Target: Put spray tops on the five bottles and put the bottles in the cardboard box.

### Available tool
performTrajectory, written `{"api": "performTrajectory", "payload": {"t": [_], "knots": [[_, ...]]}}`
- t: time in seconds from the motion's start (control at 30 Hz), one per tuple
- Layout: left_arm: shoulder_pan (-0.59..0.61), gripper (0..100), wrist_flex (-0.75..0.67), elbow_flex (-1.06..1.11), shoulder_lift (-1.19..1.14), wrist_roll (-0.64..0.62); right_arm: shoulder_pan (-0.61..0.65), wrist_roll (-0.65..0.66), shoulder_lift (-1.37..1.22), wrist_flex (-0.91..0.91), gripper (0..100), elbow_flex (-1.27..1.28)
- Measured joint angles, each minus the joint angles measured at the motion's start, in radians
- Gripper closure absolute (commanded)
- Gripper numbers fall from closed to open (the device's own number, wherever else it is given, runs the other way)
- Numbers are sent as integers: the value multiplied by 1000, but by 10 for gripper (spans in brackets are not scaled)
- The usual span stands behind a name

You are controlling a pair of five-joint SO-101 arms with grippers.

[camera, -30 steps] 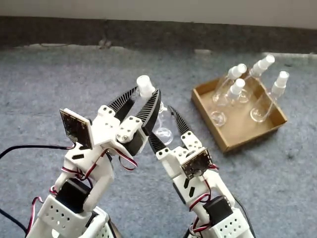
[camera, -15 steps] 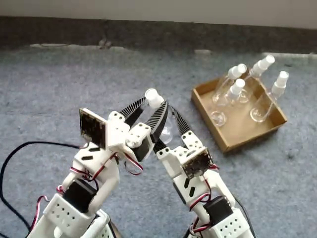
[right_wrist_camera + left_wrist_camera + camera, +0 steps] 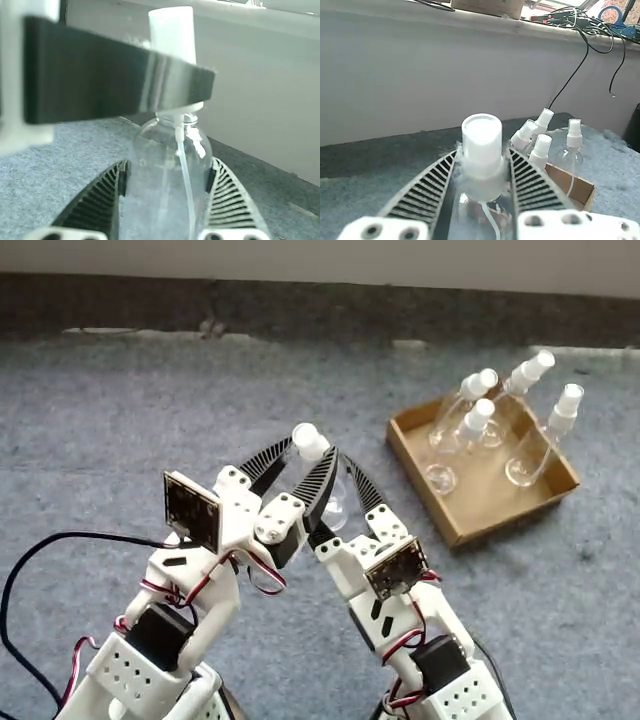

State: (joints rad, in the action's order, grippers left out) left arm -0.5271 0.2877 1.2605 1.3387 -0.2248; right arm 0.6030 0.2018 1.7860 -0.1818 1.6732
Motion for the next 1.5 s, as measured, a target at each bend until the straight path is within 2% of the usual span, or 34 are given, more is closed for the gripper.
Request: {"api": "performTrajectory", "payload": {"t": [0.17,0.33,0.4,0.57,0.8,1.33,1.5], "knots": [[-2,970,0,0,0,118,0,0,0,0,917,0],[-2,776,0,0,0,153,-3,-2,0,0,917,0],[-2,733,8,2,-2,153,-3,-3,3,2,917,0],[0,720,9,2,-14,94,-5,-3,2,2,917,0],[52,723,17,2,-15,81,-5,-3,2,2,917,0],[66,723,390,-281,-15,77,-5,-3,2,2,917,0],[71,723,594,-404,-15,77,-5,-3,2,2,917,0]]}}
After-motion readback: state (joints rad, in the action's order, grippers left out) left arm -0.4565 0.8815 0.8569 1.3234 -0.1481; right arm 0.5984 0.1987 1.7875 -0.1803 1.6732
